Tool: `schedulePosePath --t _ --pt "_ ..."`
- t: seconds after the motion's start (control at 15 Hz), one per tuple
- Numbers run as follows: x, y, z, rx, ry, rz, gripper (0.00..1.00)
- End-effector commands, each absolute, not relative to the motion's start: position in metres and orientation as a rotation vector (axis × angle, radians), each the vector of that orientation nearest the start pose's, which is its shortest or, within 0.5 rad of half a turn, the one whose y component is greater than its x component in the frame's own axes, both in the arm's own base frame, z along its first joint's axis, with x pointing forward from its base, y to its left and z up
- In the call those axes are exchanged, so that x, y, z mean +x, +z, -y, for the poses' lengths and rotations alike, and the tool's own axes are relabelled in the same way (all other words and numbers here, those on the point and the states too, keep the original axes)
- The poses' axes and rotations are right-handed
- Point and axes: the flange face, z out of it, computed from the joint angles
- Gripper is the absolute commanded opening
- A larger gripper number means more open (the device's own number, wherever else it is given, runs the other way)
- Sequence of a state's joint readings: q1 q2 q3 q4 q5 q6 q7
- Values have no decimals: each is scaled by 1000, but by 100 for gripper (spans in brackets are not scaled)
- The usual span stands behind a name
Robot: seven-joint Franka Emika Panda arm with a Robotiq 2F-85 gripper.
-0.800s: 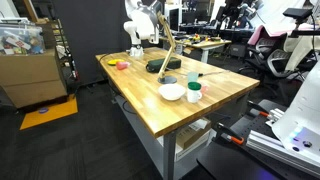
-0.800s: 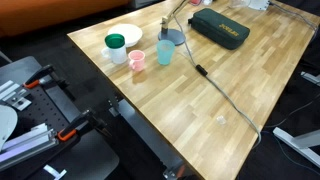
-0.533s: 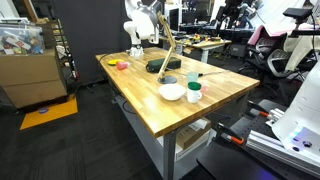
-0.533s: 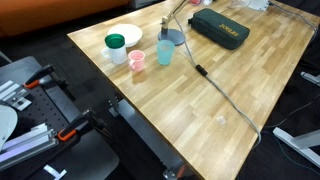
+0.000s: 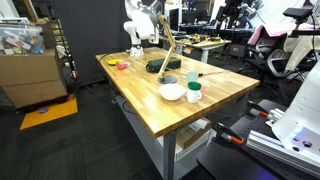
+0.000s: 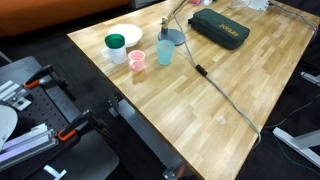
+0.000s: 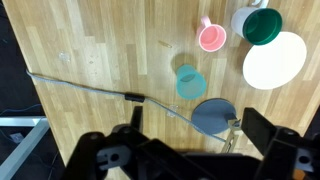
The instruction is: Turn off the desk lamp switch
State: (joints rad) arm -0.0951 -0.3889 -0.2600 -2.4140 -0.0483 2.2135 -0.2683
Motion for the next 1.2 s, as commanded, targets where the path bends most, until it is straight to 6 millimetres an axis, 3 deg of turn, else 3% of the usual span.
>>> schedulePosePath --t 0.0,0.53,0.73,1.13 --pt "416 468 161 -3126 -291 -80 100" --pt "431 456 158 -3122 -246 -45 100" --pt "448 437 156 -3127 -177 -30 100" --pt "499 401 162 -3114 -62 -66 100"
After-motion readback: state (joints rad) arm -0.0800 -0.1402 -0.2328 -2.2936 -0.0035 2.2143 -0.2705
